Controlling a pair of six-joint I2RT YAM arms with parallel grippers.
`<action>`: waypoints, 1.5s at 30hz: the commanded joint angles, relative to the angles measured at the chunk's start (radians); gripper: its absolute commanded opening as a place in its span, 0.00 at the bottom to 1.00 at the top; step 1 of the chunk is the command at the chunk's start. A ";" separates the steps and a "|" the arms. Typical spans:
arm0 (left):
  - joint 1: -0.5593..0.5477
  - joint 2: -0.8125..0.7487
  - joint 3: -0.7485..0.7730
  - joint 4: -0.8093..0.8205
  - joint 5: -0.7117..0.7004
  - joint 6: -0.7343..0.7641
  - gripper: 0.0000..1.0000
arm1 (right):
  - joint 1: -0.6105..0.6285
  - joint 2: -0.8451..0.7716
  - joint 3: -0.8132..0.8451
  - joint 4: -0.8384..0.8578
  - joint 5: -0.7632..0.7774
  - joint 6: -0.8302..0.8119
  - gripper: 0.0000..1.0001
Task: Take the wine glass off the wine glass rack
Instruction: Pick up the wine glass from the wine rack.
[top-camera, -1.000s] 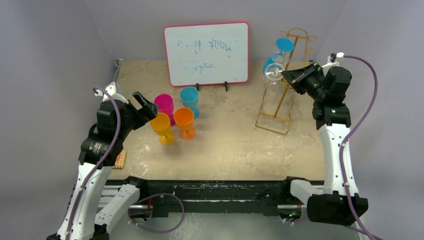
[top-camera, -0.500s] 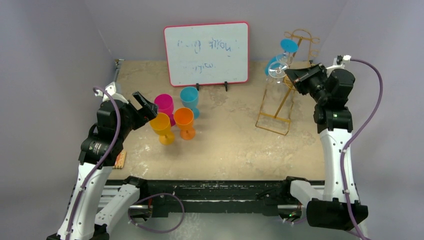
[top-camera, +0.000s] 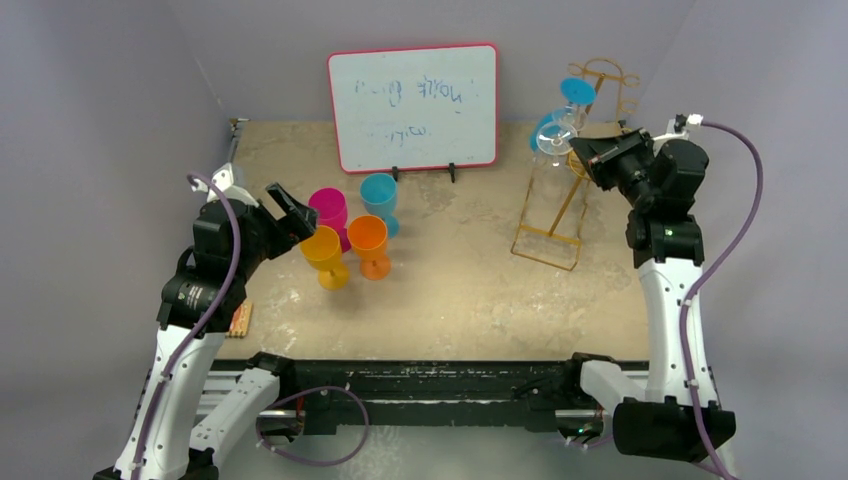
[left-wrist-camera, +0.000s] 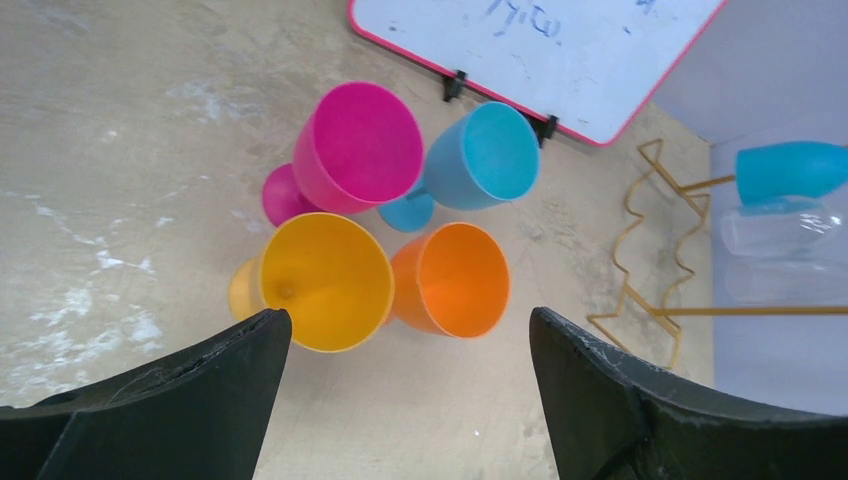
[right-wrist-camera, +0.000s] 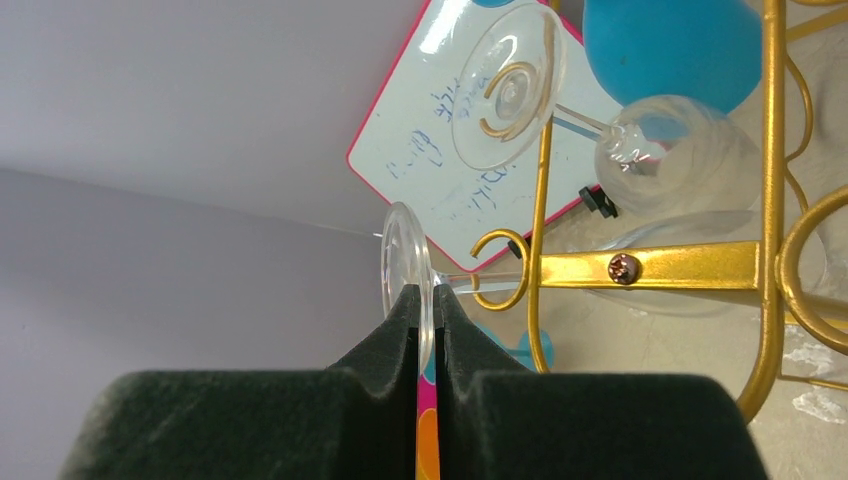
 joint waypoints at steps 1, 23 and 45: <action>0.007 0.029 0.048 0.113 0.180 -0.041 0.88 | 0.002 -0.045 -0.031 0.071 0.021 0.061 0.00; -0.415 0.786 0.556 0.746 0.326 -0.211 0.86 | 0.002 -0.071 -0.056 0.054 0.033 0.062 0.00; -0.564 1.248 0.908 0.888 0.437 -0.327 0.52 | 0.002 -0.066 -0.083 0.065 0.003 0.048 0.00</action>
